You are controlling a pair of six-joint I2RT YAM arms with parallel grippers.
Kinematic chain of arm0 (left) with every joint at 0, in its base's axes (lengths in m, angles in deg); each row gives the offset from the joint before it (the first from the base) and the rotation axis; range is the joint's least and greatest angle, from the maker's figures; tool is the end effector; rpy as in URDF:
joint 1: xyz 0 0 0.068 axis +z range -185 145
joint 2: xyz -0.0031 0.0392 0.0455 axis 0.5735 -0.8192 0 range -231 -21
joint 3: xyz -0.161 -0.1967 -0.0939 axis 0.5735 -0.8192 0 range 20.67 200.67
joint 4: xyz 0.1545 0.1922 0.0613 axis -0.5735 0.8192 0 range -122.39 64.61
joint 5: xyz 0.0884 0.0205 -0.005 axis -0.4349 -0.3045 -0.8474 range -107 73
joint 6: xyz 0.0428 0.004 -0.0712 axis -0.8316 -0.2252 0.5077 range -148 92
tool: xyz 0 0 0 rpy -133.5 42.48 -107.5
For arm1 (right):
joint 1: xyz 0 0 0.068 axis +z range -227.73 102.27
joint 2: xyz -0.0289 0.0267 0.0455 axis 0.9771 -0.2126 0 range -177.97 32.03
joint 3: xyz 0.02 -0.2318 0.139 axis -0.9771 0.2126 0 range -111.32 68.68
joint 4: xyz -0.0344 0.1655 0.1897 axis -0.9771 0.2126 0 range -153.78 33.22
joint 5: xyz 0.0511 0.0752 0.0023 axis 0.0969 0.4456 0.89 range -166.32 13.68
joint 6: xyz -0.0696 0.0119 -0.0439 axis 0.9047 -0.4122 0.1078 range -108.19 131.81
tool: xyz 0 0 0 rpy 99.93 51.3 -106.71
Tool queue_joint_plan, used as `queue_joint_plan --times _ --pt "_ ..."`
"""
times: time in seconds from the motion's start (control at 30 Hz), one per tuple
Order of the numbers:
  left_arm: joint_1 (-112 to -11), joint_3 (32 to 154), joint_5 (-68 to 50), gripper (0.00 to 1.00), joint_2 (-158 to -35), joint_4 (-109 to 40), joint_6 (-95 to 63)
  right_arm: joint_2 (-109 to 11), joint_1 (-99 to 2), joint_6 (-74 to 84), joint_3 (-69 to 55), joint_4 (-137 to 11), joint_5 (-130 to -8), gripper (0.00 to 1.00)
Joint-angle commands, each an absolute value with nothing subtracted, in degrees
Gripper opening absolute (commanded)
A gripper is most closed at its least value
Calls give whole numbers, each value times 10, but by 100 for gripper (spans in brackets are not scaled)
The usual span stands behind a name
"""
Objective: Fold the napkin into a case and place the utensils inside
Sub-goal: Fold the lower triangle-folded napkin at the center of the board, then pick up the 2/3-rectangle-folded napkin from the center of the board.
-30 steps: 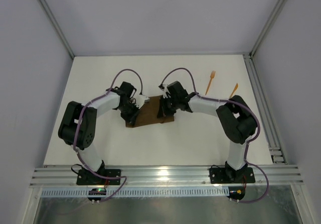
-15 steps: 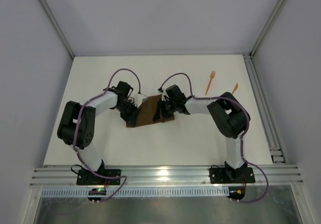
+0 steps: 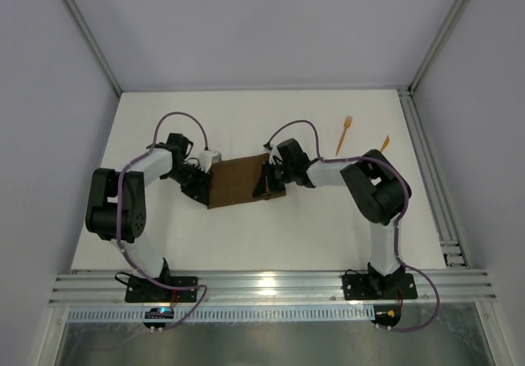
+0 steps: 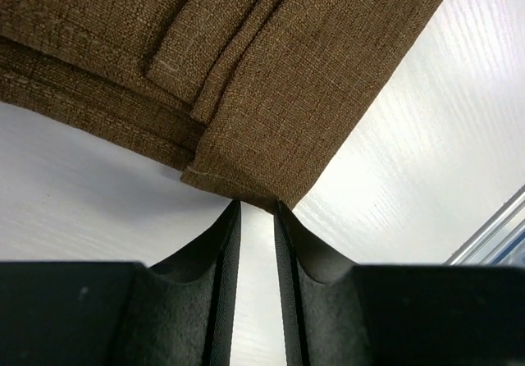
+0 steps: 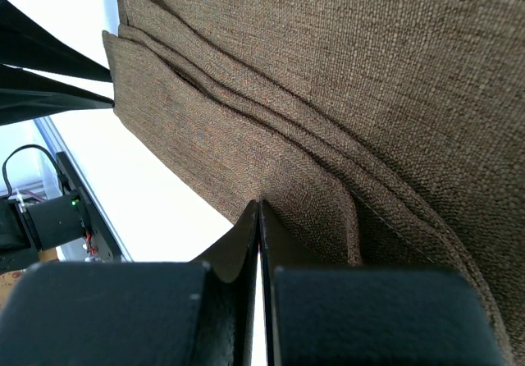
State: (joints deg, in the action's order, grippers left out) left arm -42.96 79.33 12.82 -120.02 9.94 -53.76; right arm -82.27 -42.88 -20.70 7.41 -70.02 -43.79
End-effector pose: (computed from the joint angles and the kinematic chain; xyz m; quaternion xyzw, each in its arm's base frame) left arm 0.2901 -0.0771 0.1286 0.2954 0.9182 -0.2442 0.1005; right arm 0.3150 0.2668 0.1005 -0.1213 0.8902 0.4128 0.1497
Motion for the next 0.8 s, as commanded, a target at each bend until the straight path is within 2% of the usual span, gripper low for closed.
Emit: queue_joint_plan --times 0.0,0.23,0.3,0.33,0.43,0.6,0.77 --pt "-410 796 178 25 -1180 116 -555 -831 -435 -191 83 -668 -480 3" --pt "-401 859 231 28 -1138 134 -536 -827 -434 -183 80 -659 -482 3" --pt "-401 901 196 33 -1143 103 -492 -827 -434 -182 78 -657 -483 3" --pt "-402 914 170 40 -1151 84 -469 -828 -435 -180 76 -655 -484 3" --pt "-409 963 96 50 -1202 35 -416 -827 -435 -176 73 -652 -484 3" --pt "-451 1034 27 59 -1299 44 -463 -826 -435 -168 70 -644 -488 3" --pt "-469 1072 43 61 -1359 70 -507 -825 -434 -167 70 -644 -488 3"
